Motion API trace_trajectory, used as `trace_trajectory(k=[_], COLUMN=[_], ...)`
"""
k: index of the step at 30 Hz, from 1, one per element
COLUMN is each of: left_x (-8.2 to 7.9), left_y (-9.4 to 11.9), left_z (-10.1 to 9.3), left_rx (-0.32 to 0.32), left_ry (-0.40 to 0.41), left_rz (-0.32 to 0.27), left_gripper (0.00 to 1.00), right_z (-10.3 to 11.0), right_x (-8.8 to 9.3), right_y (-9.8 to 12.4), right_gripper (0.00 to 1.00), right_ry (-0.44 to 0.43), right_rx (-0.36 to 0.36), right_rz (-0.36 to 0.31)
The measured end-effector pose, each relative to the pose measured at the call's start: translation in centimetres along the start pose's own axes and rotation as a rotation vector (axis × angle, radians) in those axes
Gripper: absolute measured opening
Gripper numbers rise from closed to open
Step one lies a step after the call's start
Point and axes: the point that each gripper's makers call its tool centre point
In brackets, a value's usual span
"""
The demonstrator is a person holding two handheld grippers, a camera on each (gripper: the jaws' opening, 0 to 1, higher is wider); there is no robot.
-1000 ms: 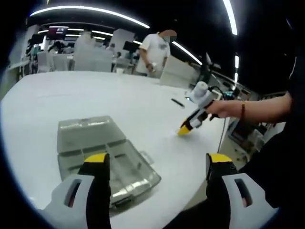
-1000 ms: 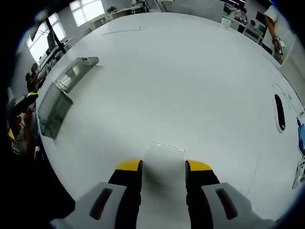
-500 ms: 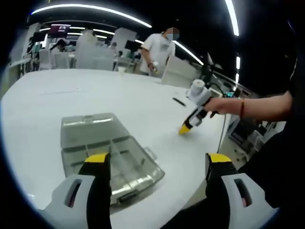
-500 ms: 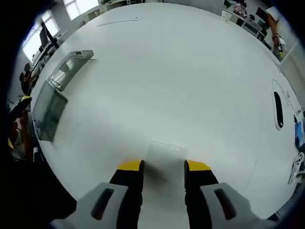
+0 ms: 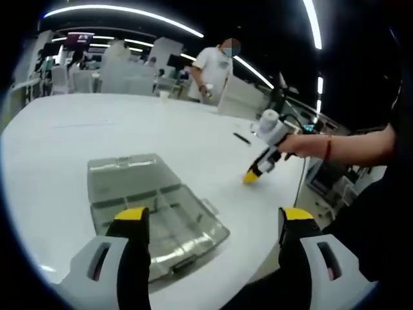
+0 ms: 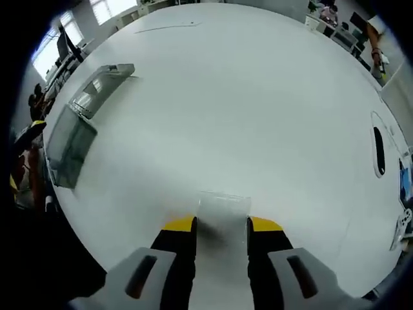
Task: Insert the divider into the dual guide fixture by aligning both edges with the guide slots and pushing it downward to the bottom, including one-sided entry, uneven engagement, binding, and posture correction.
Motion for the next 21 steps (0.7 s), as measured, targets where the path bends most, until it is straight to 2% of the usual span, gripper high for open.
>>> trace_trajectory(k=[12,16,19,21], left_x=[-0.1,0.0,0.1,-0.1], left_y=[0.3,0.2,-0.1,-0.1], left_z=[0.0,-0.1,-0.2,-0.3], left_rx=[0.027,0.038,0.048,0.054], left_ry=[0.003,0.009,0.019,0.02], left_rz=[0.009,0.012,0.01,0.008], left_gripper=[0.8,0.8,0.8,0.79], right_z=[1.2,1.7,2.5,3.7], right_x=[-1.6,-2.3,-2.6,-3.2], right_y=[0.2,0.6,1.2,1.4], right_gripper=[0.26,0.26,0.26,0.26], right_ry=[0.045,0.07,0.071,0.084], right_rx=[-0.004,-0.019,-0.019,-0.053], right_rz=[-0.054,-0.098,-0.112,-0.151])
Point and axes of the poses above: the point that each gripper's makers call its tool centre point, and the gripper's own axes: y roughly backward along the fingers, z roughly to its left, x roughly out of its underside, and after that the axes turned 13 degrees about -z, right-handed
